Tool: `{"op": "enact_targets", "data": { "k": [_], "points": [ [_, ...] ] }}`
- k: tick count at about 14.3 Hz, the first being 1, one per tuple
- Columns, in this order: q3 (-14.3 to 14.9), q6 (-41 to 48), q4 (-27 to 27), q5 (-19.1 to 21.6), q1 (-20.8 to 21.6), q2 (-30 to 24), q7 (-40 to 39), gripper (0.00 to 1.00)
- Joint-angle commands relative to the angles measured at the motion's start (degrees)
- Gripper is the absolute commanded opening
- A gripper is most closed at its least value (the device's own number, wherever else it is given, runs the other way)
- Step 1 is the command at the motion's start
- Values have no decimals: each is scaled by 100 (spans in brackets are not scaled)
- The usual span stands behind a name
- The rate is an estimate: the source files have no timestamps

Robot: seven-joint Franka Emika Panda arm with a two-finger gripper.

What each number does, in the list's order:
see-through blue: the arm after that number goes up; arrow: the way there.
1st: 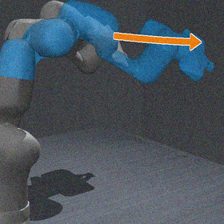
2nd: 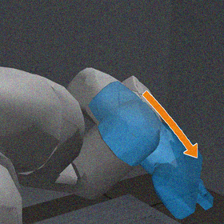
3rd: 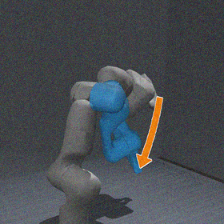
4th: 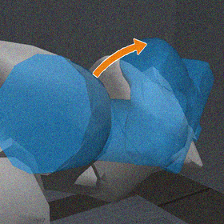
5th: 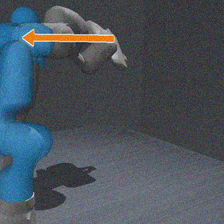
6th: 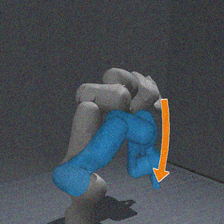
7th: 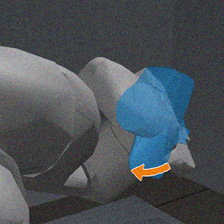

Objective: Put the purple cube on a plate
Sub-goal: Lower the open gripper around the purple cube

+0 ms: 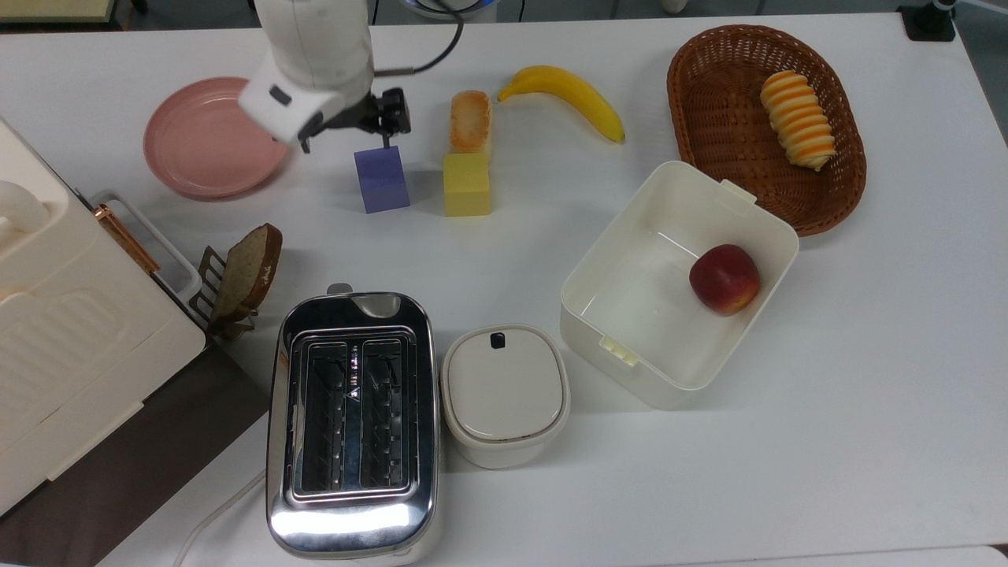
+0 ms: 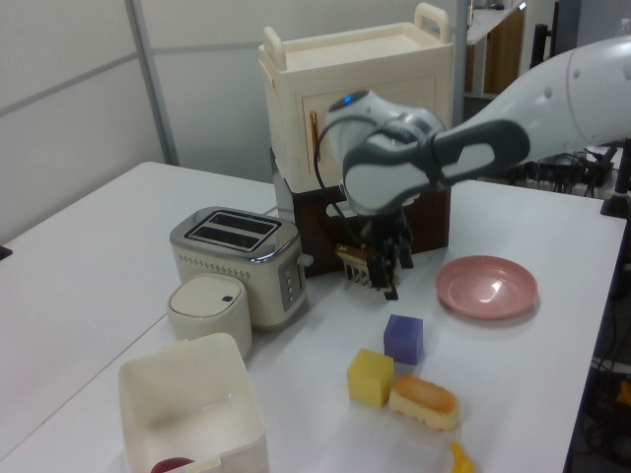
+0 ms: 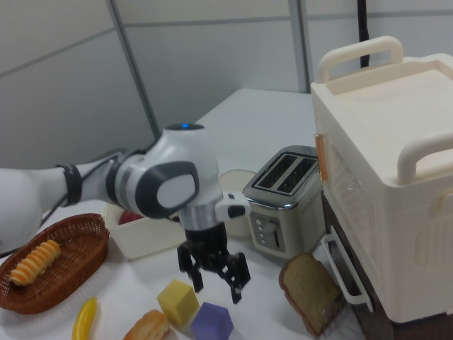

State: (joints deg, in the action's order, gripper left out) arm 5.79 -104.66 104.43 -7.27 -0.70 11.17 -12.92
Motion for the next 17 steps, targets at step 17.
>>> {"op": "enact_targets", "data": {
  "k": [17],
  "points": [
    [19, -318, 474, -37, 272, 631, 69, 100]
  ]
}}
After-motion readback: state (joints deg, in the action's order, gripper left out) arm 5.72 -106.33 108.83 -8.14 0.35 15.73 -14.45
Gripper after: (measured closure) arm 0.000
